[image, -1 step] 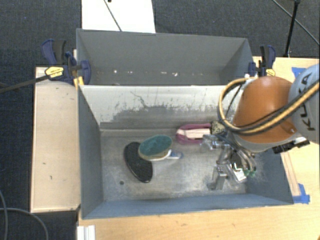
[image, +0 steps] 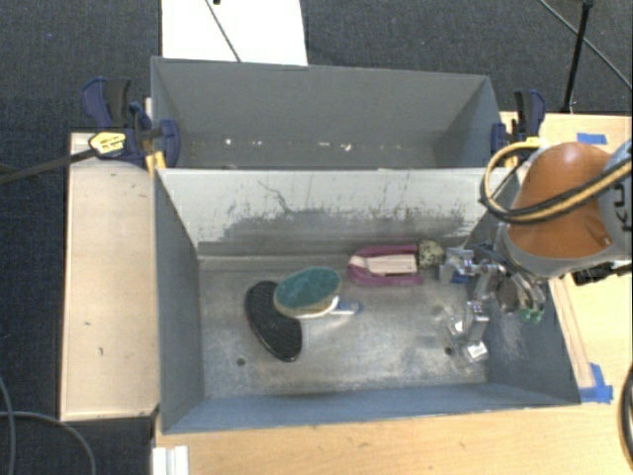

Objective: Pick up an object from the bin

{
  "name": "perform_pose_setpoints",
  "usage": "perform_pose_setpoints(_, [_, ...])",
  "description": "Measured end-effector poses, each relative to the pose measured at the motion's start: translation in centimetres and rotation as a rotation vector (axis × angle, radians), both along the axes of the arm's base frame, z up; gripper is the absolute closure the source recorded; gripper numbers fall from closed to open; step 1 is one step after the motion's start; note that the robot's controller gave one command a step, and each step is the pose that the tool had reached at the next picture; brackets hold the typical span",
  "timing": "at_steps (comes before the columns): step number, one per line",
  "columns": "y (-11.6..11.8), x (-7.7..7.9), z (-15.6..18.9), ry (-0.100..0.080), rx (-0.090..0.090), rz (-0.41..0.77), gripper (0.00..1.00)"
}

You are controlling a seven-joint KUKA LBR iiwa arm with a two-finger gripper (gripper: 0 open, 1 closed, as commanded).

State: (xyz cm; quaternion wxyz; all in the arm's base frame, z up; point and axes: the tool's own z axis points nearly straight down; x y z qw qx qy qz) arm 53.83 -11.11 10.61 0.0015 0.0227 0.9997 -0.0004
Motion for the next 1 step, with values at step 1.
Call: perform_pose_setpoints(1, [-2.93, -4.04, -3.61, 0.001, 0.0, 0.262, 0.0])
